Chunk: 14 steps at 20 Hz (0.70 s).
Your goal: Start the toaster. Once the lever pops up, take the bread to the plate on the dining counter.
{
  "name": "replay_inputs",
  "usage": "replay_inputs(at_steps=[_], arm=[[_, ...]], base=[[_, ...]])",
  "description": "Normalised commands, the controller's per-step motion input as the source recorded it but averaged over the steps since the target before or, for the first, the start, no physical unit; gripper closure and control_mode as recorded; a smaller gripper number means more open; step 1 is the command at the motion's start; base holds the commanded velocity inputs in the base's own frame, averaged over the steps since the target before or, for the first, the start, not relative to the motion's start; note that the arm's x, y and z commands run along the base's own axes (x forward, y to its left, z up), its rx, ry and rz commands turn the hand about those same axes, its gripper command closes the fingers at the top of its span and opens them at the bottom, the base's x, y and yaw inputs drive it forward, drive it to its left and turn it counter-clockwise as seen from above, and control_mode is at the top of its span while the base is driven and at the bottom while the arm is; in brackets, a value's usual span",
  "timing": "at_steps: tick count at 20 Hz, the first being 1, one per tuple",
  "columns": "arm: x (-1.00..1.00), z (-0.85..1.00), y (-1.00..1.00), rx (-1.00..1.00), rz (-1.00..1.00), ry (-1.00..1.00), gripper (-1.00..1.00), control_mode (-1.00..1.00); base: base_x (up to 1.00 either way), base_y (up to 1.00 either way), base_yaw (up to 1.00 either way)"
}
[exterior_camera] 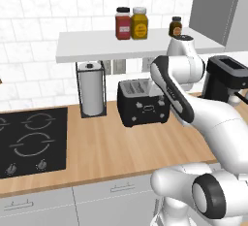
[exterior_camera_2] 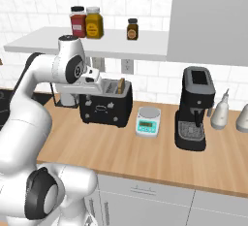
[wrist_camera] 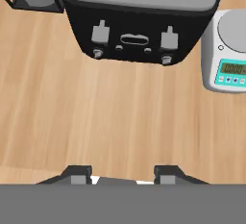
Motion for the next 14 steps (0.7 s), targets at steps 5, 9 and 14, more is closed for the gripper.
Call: replay_inputs(at_steps=[5,9,14], arm=[[-0.05,0.0,-0.03,0.0,0.0,-0.01,-1.0,-1.0],[0.0,0.0,-0.49,0.04,-0.06,0.0,-1.0,-1.0],[0.0,-0.02,-0.57,0.08,-0.05,-0.02,-1.0,-1.0]], base=[[0.0,0.0,0.0],[0.0,0.0,0.0],[0.0,0.0,0.0]])
